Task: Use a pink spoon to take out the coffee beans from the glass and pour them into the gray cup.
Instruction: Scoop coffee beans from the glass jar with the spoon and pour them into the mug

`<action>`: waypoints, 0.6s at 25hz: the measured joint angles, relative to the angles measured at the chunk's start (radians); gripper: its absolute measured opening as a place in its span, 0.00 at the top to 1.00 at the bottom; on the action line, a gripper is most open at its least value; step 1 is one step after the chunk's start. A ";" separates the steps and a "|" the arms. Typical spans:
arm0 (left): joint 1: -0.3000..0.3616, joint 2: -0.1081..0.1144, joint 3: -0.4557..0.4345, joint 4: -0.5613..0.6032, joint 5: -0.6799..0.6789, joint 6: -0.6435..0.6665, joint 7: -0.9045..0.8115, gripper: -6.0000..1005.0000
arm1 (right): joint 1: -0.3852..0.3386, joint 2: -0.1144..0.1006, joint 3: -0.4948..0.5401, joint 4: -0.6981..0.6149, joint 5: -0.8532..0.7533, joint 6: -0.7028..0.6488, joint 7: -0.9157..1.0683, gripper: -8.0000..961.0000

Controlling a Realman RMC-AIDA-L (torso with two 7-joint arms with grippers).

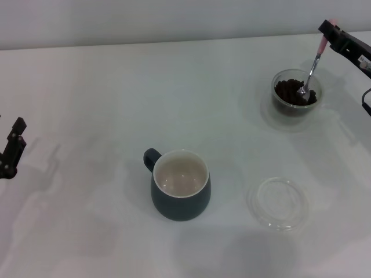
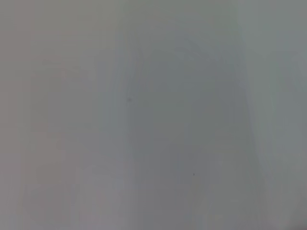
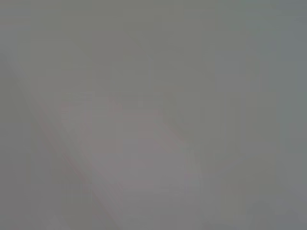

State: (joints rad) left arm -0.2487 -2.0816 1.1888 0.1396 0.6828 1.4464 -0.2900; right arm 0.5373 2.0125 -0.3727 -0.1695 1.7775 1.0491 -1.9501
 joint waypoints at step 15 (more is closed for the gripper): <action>0.000 0.001 0.000 0.000 0.001 0.000 0.002 0.54 | 0.002 0.000 0.000 0.027 0.026 -0.080 0.243 0.84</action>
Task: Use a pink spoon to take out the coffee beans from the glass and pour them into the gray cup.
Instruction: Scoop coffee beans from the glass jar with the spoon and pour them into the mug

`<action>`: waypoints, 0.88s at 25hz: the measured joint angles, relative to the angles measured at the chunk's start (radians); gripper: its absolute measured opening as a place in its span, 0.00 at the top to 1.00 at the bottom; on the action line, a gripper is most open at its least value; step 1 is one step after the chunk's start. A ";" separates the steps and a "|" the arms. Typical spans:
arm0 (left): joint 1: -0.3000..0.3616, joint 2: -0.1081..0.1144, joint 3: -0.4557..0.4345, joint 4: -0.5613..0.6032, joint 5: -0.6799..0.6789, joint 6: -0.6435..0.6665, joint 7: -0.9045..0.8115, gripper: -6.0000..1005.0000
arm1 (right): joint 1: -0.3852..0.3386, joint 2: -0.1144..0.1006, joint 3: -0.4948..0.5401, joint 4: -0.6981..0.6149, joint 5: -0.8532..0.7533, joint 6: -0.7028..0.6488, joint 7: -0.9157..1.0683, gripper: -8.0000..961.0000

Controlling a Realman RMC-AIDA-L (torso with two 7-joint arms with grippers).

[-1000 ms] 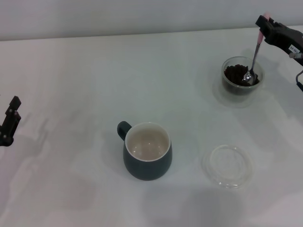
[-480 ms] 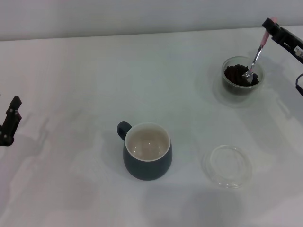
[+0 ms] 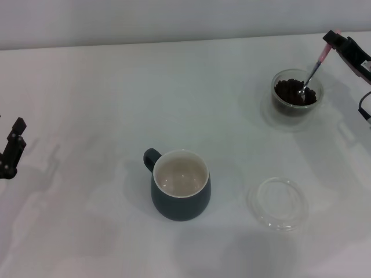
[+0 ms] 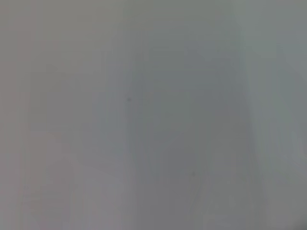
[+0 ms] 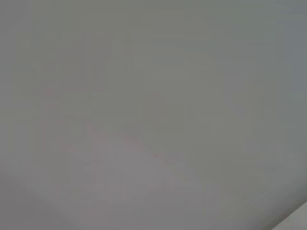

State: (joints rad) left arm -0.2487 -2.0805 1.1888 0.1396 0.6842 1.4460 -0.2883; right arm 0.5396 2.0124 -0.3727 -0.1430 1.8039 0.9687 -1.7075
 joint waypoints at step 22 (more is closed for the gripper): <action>-0.006 0.002 0.000 0.001 -0.001 -0.008 0.002 0.54 | -0.003 -0.005 0.000 0.021 0.041 -0.029 0.173 0.83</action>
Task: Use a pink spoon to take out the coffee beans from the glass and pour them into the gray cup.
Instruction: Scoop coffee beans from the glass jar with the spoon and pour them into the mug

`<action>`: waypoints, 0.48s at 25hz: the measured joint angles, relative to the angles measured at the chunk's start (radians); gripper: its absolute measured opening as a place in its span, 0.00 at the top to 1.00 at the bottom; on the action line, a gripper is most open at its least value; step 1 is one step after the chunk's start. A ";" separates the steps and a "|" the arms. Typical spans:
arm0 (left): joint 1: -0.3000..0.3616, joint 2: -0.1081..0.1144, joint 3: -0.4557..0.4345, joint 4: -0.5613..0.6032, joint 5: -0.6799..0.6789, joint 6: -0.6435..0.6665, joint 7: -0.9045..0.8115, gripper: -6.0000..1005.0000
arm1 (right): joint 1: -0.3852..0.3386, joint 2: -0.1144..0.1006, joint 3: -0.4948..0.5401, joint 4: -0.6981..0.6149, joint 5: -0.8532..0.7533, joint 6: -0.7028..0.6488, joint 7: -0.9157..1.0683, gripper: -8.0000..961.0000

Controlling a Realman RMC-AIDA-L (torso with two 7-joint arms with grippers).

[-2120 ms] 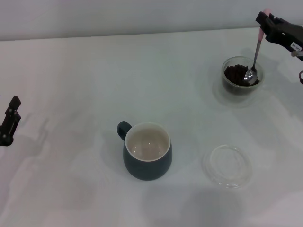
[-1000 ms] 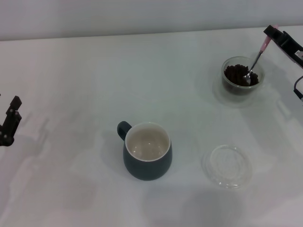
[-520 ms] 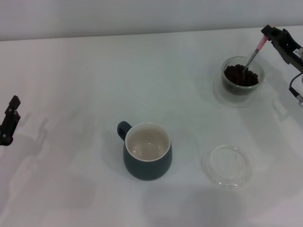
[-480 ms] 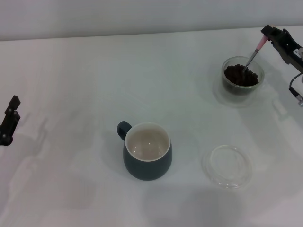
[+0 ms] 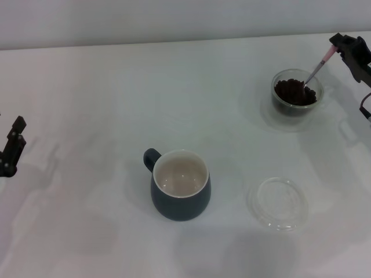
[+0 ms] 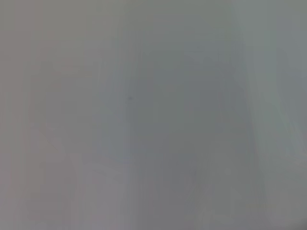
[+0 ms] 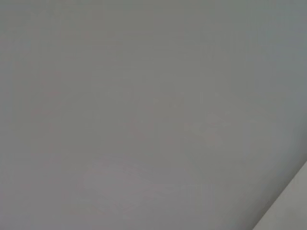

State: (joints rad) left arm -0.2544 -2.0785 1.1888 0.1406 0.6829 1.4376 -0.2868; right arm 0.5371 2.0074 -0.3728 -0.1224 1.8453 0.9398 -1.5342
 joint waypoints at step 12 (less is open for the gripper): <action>-0.003 0.000 0.000 -0.001 0.001 -0.002 0.000 0.54 | -0.002 -0.004 0.000 -0.008 0.013 -0.006 0.096 0.83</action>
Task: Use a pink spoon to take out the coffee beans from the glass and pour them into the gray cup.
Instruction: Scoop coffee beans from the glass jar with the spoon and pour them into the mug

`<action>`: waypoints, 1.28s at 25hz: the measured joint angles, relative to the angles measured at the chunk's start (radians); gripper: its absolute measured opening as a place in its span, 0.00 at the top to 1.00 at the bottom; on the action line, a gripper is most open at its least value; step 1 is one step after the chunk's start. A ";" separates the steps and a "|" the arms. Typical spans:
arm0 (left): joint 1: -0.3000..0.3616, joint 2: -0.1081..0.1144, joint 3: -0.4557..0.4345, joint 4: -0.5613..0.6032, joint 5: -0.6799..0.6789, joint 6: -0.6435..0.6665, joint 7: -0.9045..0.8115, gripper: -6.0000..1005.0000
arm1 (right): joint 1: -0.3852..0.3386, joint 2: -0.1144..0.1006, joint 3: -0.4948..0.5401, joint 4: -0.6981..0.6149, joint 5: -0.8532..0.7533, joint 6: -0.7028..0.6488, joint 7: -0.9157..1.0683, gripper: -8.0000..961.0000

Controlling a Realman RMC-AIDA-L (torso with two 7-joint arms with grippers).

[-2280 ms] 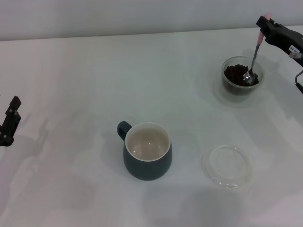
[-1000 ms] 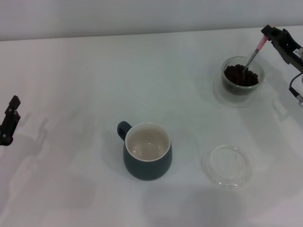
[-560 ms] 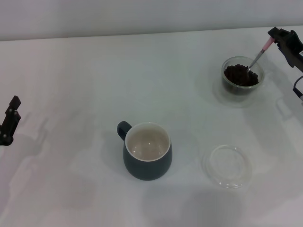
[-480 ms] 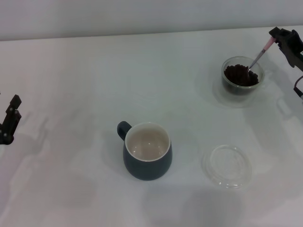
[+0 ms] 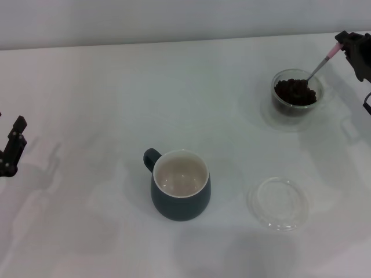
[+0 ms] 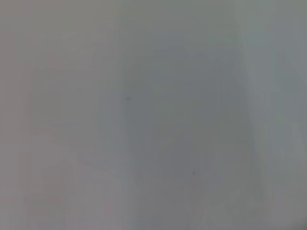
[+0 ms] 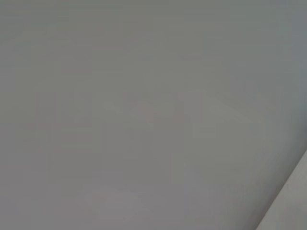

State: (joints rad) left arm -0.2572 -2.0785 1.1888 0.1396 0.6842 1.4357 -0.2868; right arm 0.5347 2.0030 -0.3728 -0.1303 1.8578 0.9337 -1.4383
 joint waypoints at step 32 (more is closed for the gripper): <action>0.003 0.000 0.000 0.000 0.001 -0.001 0.000 0.54 | -0.024 0.003 -0.050 0.002 -0.011 0.093 0.052 0.83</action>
State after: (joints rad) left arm -0.2546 -2.0785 1.1887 0.1396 0.6856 1.4342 -0.2868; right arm 0.5103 2.0062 -0.4231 -0.1280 1.8471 1.0268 -1.3858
